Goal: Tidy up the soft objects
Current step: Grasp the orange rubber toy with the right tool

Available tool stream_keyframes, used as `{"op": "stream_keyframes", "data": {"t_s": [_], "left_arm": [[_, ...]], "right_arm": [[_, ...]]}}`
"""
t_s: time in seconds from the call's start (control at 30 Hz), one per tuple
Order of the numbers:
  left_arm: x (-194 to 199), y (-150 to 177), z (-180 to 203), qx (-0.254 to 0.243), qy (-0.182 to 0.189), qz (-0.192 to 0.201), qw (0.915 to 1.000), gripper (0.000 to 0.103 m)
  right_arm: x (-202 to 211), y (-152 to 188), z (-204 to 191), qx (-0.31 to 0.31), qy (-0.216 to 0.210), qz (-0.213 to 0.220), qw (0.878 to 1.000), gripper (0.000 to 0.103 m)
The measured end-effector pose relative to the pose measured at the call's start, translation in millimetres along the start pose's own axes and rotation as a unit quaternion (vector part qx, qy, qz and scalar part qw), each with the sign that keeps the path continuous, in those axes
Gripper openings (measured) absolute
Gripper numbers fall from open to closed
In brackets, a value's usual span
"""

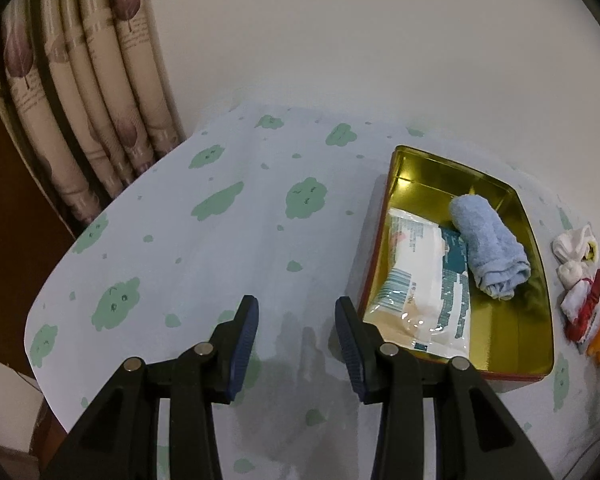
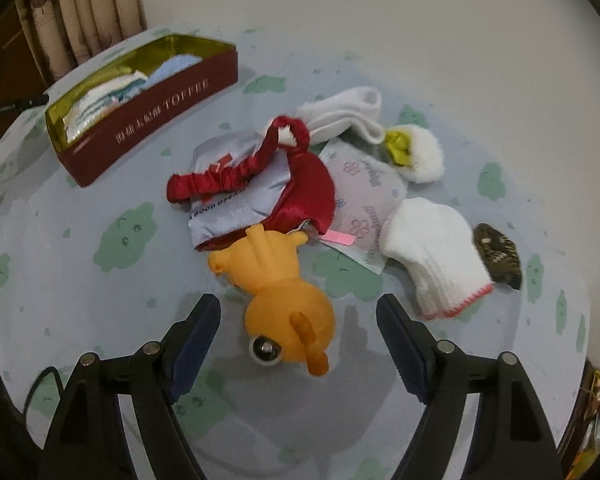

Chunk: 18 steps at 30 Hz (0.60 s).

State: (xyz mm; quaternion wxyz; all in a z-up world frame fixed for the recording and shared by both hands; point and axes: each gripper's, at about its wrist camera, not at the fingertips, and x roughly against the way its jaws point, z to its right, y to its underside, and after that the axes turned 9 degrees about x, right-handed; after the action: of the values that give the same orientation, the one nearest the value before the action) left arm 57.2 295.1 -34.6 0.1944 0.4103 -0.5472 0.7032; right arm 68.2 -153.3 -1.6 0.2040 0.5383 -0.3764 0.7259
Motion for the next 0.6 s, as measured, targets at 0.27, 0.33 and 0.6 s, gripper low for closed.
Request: {"op": "stream_keyframes", "data": {"t_s": [0.27, 0.33, 0.6], "left_arm": [[5, 5, 18, -0.043, 0.012, 0.015, 0.9989, 0.041], [8, 8, 28, -0.058, 0.01, 0.016, 0.9982, 0.041], [30, 24, 92, -0.135, 0.073, 0.005, 0.9881, 0.041]], "right_arm": [[-23, 4, -6, 0.008, -0.001, 0.019, 1.0, 0.049], [-22, 7, -10, 0.008, 0.003, 0.031, 0.999, 0.047], [-4, 36, 3, -0.063, 0.015, 0.077, 0.995, 0.041]]}}
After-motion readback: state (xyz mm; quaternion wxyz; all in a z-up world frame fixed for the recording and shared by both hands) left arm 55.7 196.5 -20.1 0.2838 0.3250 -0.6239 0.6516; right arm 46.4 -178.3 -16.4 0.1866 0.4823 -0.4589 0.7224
